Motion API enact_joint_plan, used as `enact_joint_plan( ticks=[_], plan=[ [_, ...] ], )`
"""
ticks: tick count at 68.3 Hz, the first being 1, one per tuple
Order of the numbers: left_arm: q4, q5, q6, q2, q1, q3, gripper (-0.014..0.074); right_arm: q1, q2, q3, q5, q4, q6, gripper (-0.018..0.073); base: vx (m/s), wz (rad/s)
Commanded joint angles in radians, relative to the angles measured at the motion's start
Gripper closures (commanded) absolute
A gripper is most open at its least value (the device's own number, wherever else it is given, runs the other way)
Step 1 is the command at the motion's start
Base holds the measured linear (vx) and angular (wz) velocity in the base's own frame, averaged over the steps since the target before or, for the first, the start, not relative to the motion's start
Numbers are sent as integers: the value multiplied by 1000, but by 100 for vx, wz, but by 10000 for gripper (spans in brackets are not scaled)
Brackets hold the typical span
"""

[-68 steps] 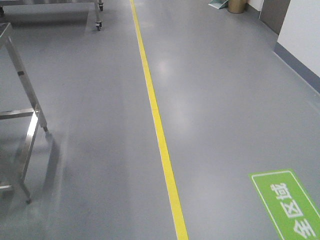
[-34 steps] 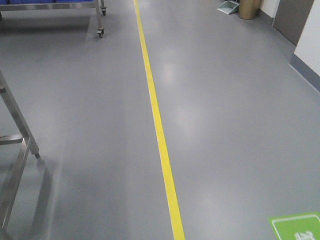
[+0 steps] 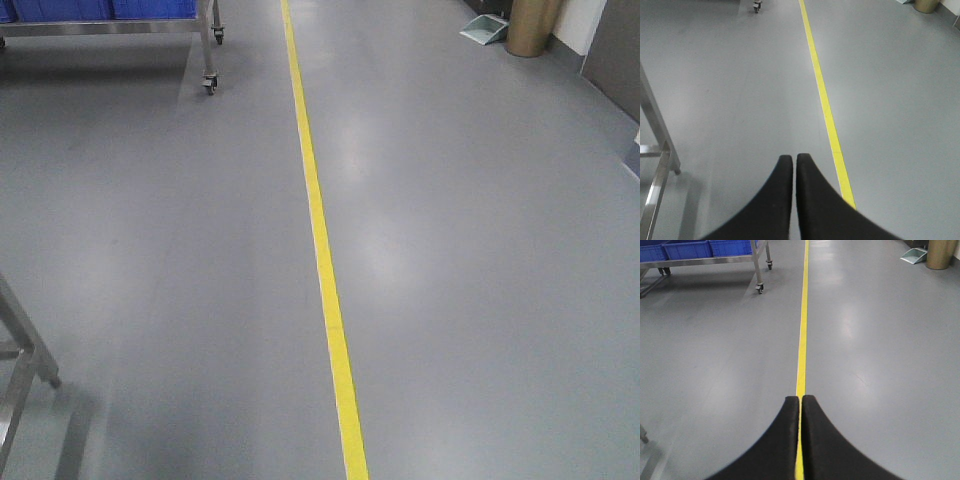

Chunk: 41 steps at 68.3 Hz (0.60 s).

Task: Move and align brake pads A on conveyor
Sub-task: 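Drive the base along the yellow floor line toward the steel table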

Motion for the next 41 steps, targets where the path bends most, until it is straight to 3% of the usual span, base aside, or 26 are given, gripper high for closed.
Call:
enact_joint_plan(
  ticks=[1, 41],
  plan=[
    [22, -58, -4, 2, -3, -26, 603, -6, 5, -27, -71, 0, -13, 569, 56, 2],
    [22, -58, -4, 2, -3, -26, 603, -6, 5, -27, -71, 0, -13, 569, 56, 4]
  ],
)
